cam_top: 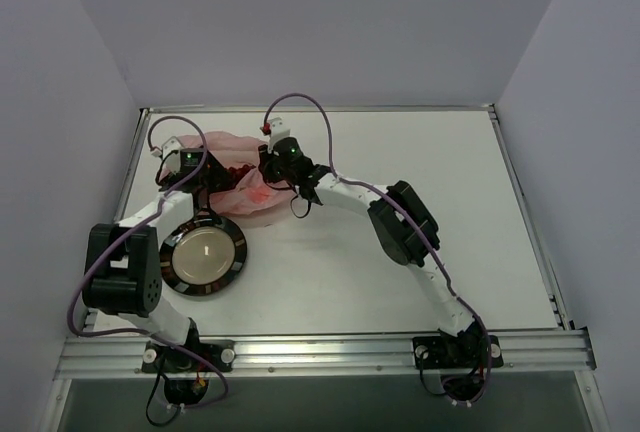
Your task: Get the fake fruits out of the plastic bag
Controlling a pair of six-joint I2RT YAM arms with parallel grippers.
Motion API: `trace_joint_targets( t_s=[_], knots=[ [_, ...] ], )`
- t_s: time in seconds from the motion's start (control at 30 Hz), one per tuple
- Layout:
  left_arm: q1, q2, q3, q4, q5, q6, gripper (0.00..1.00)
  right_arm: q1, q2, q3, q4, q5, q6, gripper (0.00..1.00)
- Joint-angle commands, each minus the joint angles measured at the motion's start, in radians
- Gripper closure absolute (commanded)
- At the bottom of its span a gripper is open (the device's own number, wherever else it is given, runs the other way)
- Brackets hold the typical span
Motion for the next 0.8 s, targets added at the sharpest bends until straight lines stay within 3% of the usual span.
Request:
trace_joint_targets(
  t_s=[0.0, 0.2, 0.43, 0.53, 0.77],
  knots=[
    [0.004, -0.08, 0.024, 0.064, -0.051, -0.008, 0.07, 0.017, -0.085, -0.03, 0.049, -0.023, 0.009, 0.77],
    [-0.013, -0.119, 0.023, 0.029, 0.042, -0.029, 0.04, 0.028, -0.114, -0.062, 0.077, -0.029, 0.023, 0.77],
    [-0.062, -0.223, -0.016, -0.037, 0.046, -0.066, 0.05, 0.029, -0.106, -0.065, 0.077, -0.02, 0.023, 0.77],
    [-0.077, -0.255, -0.021, -0.037, 0.027, -0.058, 0.11, 0.029, -0.108, -0.079, 0.089, -0.011, 0.031, 0.77],
    [-0.126, -0.142, 0.074, -0.031, -0.002, -0.005, 0.49, 0.032, -0.126, -0.122, 0.121, 0.002, 0.047, 0.78]
  ],
)
